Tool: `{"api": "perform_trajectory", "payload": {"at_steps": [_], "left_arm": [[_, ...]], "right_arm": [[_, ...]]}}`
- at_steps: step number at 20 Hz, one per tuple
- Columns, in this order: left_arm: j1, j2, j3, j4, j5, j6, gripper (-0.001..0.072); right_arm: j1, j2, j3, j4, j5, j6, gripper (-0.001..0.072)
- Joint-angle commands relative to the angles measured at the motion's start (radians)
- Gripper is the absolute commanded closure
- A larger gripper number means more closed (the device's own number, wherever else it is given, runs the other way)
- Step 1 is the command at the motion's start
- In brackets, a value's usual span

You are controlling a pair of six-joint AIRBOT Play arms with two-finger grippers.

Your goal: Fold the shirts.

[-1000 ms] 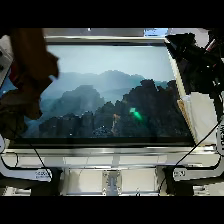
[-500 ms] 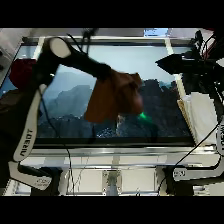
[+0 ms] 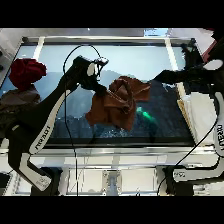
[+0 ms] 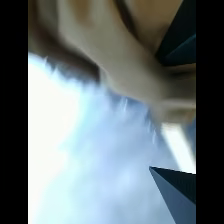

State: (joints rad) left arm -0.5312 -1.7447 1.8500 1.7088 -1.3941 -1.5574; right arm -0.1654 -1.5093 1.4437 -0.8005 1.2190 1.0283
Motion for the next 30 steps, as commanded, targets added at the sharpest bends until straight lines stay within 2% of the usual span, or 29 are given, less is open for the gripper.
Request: {"api": "perform_trajectory", "payload": {"at_steps": [1, 2, 3, 5, 6, 7, 10, 11, 12, 15, 19, 30], "left_arm": [[-0.005, -0.007, 0.084, 0.095, 0.038, -0.007, 0.0005], [-0.005, -0.007, 0.092, 0.014, 0.072, 0.026, 0.0006], [-0.005, -0.012, 0.092, -0.089, 0.095, 0.094, 0.0005], [-0.005, -0.047, 0.092, -0.282, 0.068, 0.187, 0.0004], [-0.005, -0.073, 0.092, -0.327, 0.042, 0.206, 0.0003], [-0.005, -0.097, 0.092, -0.319, 0.021, 0.199, 0.0003], [-0.005, -0.149, 0.091, -0.150, -0.022, 0.135, 0.0003], [-0.005, -0.151, 0.092, -0.103, -0.017, 0.121, 0.0004], [-0.005, -0.151, 0.094, -0.077, -0.013, 0.119, 0.0004], [-0.005, -0.151, 0.110, -0.067, -0.017, 0.117, 0.0004], [-0.005, -0.151, 0.111, -0.066, -0.019, 0.117, 0.0004], [-0.005, -0.151, 0.110, -0.066, -0.038, 0.117, 0.0005]], "right_arm": [[0.105, -0.031, -0.068, -0.183, -0.135, 0.063, 0.0325], [0.130, -0.047, -0.068, -0.224, -0.162, 0.089, 0.0325], [0.149, -0.057, -0.068, -0.264, -0.203, 0.112, 0.0325], [0.159, -0.058, -0.067, -0.310, -0.285, 0.151, 0.0325], [0.155, -0.058, -0.067, -0.312, -0.317, 0.166, 0.0325], [0.147, -0.059, -0.068, -0.322, -0.338, 0.190, 0.0325], [0.129, -0.088, -0.068, -0.381, -0.363, 0.263, 0.0318], [0.128, -0.109, -0.068, -0.377, -0.362, 0.274, 0.0245], [0.128, -0.139, -0.068, -0.378, -0.362, 0.299, 0.0210], [0.128, -0.231, -0.067, -0.327, -0.357, 0.362, 0.0211], [0.127, -0.292, -0.066, -0.196, -0.351, 0.329, 0.0211], [0.063, -0.294, -0.031, -0.170, -0.368, 0.337, 0.0212]]}}
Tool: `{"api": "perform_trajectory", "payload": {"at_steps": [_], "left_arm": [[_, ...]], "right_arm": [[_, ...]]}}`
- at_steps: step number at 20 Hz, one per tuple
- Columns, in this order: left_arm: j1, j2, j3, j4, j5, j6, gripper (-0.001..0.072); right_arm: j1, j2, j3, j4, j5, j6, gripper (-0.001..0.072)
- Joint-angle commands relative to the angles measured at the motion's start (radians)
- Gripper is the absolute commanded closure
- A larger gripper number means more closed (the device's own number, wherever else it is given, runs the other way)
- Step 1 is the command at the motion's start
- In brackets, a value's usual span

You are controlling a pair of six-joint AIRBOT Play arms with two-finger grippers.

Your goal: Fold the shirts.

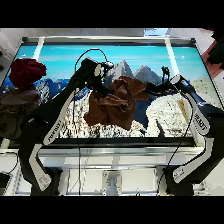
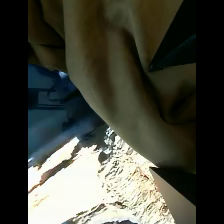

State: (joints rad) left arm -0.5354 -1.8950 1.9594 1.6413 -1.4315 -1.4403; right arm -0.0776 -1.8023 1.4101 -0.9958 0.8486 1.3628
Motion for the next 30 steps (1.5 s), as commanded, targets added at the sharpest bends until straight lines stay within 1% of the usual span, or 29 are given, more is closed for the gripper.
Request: {"api": "perform_trajectory", "payload": {"at_steps": [1, 3, 7, 8, 15, 17, 18, 20, 23, 26, 30], "left_arm": [[0.000, -0.001, 0.001, 0.001, 0.003, 0.000, 0.0004], [0.000, -0.001, 0.001, 0.001, 0.013, -0.001, 0.0004], [0.000, -0.001, 0.001, 0.001, 0.020, -0.003, 0.0004], [0.000, -0.001, 0.001, 0.000, 0.019, -0.004, 0.0004], [0.000, -0.001, 0.001, 0.000, 0.020, -0.004, 0.0005], [0.000, -0.001, 0.001, 0.000, 0.019, -0.004, 0.0004], [0.000, -0.001, 0.001, 0.000, 0.017, -0.004, 0.0005], [0.000, -0.001, 0.001, 0.001, 0.017, -0.004, 0.0004], [0.000, -0.001, 0.001, 0.000, 0.022, -0.004, 0.0004], [0.000, -0.001, 0.001, 0.000, 0.021, -0.005, 0.0004], [0.000, -0.001, 0.001, 0.000, 0.022, -0.029, 0.0005]], "right_arm": [[-0.032, -0.002, 0.002, 0.025, -0.003, 0.003, 0.0212], [-0.032, -0.006, 0.002, 0.035, -0.019, 0.003, 0.0212], [-0.025, -0.040, 0.002, 0.160, -0.013, -0.033, 0.0212], [-0.024, -0.046, 0.002, 0.170, -0.009, -0.033, 0.0212], [-0.016, -0.057, 0.002, 0.161, 0.006, -0.036, 0.0213], [-0.015, -0.057, 0.002, 0.136, 0.006, -0.037, 0.0212], [-0.017, -0.055, 0.004, 0.140, 0.011, -0.054, 0.0212], [-0.026, -0.055, 0.045, 0.148, 0.059, -0.081, 0.0212], [-0.037, -0.055, 0.134, 0.130, 0.083, -0.080, 0.0213], [-0.042, -0.056, 0.157, 0.117, 0.053, -0.074, 0.0213], [-0.037, -0.085, 0.157, 0.103, 0.020, -0.049, 0.0213]]}}
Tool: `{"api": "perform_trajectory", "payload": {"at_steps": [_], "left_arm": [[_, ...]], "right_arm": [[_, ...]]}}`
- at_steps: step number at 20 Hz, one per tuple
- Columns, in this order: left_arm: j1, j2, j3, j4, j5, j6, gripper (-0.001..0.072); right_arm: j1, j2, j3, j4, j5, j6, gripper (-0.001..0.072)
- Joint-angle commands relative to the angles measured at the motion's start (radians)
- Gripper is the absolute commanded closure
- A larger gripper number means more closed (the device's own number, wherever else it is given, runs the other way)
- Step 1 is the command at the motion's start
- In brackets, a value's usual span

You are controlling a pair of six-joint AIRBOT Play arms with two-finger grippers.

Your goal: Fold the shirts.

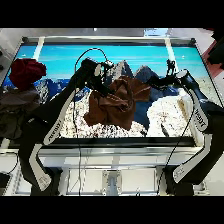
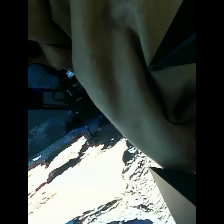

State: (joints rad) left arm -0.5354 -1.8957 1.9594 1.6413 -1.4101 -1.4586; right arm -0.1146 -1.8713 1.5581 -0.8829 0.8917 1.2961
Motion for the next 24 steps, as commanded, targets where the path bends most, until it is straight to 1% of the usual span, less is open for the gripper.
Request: {"api": "perform_trajectory", "payload": {"at_steps": [1, 3, 7, 12, 19, 20, 21, 22, 24], "left_arm": [[0.000, 0.000, 0.001, 0.000, 0.000, -0.011, 0.0004], [0.000, 0.000, 0.001, 0.000, 0.000, -0.011, 0.0004], [0.000, 0.000, 0.001, 0.000, 0.000, -0.011, 0.0005], [0.000, 0.000, 0.001, 0.000, 0.002, -0.012, 0.0005], [0.000, 0.000, 0.001, -0.003, 0.003, -0.012, 0.0005], [0.000, 0.000, 0.001, -0.003, 0.003, -0.012, 0.0004], [0.000, 0.000, 0.001, -0.003, 0.002, -0.012, 0.0004], [0.000, 0.000, 0.001, -0.003, 0.002, -0.012, 0.0005], [0.000, 0.000, 0.001, -0.003, 0.002, -0.012, 0.0005]], "right_arm": [[0.000, -0.024, 0.009, -0.010, -0.030, 0.025, 0.0213], [0.000, -0.044, 0.009, -0.009, -0.046, 0.043, 0.0213], [0.000, -0.072, 0.009, -0.011, -0.061, 0.043, 0.0212], [0.000, -0.074, 0.009, -0.005, -0.113, 0.043, 0.0213], [0.021, -0.102, 0.009, 0.031, -0.119, 0.043, 0.0214], [0.031, -0.111, 0.010, 0.039, -0.119, 0.042, 0.0224], [0.040, -0.117, 0.010, 0.039, -0.119, 0.039, 0.0280], [0.050, -0.119, 0.009, 0.035, -0.119, 0.038, 0.0374], [0.060, -0.119, 0.021, 0.058, -0.101, 0.001, 0.0620]]}}
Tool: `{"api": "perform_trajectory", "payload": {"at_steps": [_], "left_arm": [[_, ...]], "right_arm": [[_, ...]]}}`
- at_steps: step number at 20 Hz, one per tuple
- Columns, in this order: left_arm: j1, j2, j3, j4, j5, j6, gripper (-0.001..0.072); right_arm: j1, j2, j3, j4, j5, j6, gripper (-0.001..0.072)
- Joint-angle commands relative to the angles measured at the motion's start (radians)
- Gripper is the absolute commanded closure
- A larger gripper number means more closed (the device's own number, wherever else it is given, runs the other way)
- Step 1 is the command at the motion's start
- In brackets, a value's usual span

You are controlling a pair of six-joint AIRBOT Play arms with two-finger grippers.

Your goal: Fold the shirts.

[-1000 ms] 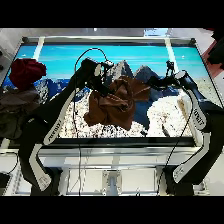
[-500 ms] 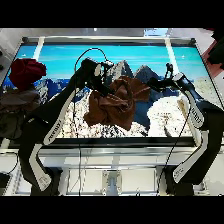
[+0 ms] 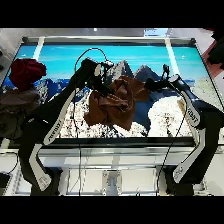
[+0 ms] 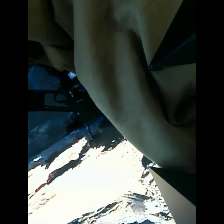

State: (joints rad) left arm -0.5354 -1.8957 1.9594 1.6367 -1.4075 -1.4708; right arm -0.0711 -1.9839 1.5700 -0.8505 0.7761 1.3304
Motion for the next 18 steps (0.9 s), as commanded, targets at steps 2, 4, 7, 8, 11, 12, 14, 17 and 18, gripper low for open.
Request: {"api": "perform_trajectory", "payload": {"at_steps": [2, 4, 7, 8, 11, 12, 14, 17, 18], "left_arm": [[0.000, 0.000, 0.001, 0.003, 0.000, 0.001, 0.0005], [0.000, 0.000, 0.001, 0.017, 0.000, 0.001, 0.0005], [0.000, 0.000, 0.001, 0.064, -0.009, -0.011, 0.0004], [0.000, 0.000, 0.001, 0.068, -0.011, -0.028, 0.0004], [0.000, 0.000, 0.001, 0.066, -0.034, -0.051, 0.0005], [0.000, 0.000, 0.001, 0.064, -0.064, -0.051, 0.0005], [0.000, 0.000, -0.004, 0.060, -0.129, -0.052, 0.0005], [0.014, 0.000, -0.033, 0.002, -0.128, -0.051, 0.0005], [0.027, -0.002, -0.049, -0.045, -0.127, -0.051, 0.0005]], "right_arm": [[0.013, -0.003, 0.047, 0.053, 0.056, -0.061, 0.0683], [0.004, 0.017, 0.106, 0.050, 0.105, -0.064, 0.0684], [-0.010, 0.096, 0.174, 0.016, 0.129, -0.074, 0.0684], [-0.011, 0.128, 0.190, -0.023, 0.135, -0.073, 0.0684], [-0.009, 0.196, 0.199, -0.132, 0.172, -0.071, 0.0684], [-0.010, 0.201, 0.199, -0.143, 0.193, -0.071, 0.0684], [-0.009, 0.201, 0.198, -0.150, 0.220, -0.069, 0.0684], [-0.007, 0.201, 0.198, -0.144, 0.221, -0.043, 0.0684], [-0.007, 0.201, 0.198, -0.144, 0.222, -0.043, 0.0684]]}}
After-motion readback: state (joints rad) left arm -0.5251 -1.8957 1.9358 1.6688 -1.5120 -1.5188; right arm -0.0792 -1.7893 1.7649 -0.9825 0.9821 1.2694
